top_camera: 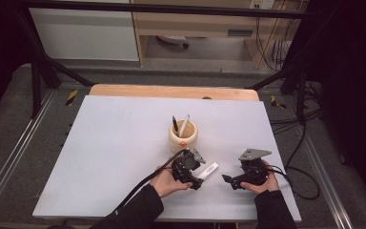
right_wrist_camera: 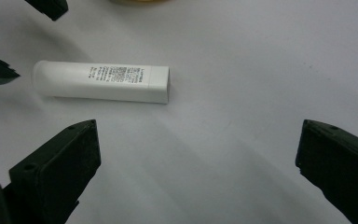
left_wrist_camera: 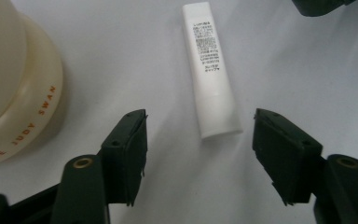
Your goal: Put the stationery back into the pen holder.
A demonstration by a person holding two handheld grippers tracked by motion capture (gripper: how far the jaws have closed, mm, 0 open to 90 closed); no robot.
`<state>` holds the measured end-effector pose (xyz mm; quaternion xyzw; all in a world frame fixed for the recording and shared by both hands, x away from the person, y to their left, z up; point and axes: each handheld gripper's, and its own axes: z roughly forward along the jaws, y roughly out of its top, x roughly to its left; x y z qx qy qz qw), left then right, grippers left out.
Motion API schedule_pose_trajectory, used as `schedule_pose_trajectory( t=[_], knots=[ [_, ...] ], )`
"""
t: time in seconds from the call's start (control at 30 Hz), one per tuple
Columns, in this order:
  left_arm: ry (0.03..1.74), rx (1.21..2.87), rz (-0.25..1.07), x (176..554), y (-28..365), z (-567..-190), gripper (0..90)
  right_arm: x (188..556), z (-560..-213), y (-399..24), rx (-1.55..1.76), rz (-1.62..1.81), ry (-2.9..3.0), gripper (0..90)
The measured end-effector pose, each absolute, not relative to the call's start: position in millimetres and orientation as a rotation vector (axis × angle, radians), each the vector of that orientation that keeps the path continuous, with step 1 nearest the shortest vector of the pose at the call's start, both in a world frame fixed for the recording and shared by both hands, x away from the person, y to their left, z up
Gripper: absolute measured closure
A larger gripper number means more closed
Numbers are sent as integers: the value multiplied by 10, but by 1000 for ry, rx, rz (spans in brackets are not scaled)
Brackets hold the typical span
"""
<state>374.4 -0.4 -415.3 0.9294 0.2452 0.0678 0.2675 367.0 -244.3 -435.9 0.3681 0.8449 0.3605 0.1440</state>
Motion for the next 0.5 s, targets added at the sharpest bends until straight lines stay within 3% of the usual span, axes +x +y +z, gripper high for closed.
schedule_pose_trajectory(
  t=[0.5],
  knots=[
    [658,2590,111,3823,-220,-4228,575,3671,-4376,-2432,1040,1019,2466,10]
  ],
)
